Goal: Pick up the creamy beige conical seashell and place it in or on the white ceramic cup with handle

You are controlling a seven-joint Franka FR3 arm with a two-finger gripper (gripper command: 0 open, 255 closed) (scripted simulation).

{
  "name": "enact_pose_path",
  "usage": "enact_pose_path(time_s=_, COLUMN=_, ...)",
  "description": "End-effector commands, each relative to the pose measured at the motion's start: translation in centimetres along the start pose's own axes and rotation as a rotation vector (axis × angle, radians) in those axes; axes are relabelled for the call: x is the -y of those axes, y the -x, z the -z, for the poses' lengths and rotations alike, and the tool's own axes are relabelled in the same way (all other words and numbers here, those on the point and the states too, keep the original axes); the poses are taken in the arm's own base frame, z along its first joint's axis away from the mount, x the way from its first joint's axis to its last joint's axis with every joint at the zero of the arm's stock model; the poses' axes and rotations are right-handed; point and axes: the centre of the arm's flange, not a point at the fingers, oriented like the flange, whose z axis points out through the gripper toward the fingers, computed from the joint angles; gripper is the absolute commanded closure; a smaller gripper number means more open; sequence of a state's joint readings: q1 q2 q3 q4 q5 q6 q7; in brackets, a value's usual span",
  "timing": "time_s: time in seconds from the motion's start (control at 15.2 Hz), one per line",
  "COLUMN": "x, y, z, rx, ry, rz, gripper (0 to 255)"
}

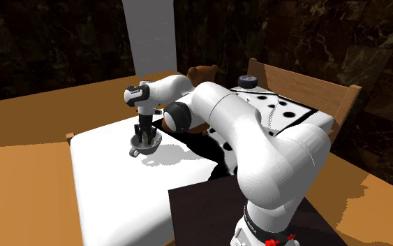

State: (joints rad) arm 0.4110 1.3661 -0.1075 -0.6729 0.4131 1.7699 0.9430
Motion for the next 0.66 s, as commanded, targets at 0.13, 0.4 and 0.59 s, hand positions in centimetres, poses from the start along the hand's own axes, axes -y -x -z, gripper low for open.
enact_pose_path(time_s=0.13, x=-0.1, y=0.5, z=1.5, rx=-0.001, ry=0.000, rz=-0.001, gripper=255)
enact_pose_path(time_s=0.4, x=-0.3, y=1.3, z=3.4, rx=-0.001, ry=0.000, rz=-0.001, gripper=255)
enact_pose_path(time_s=0.59, x=-2.3, y=1.7, z=4.1, rx=-0.015, ry=-0.165, rz=-0.336, gripper=0)
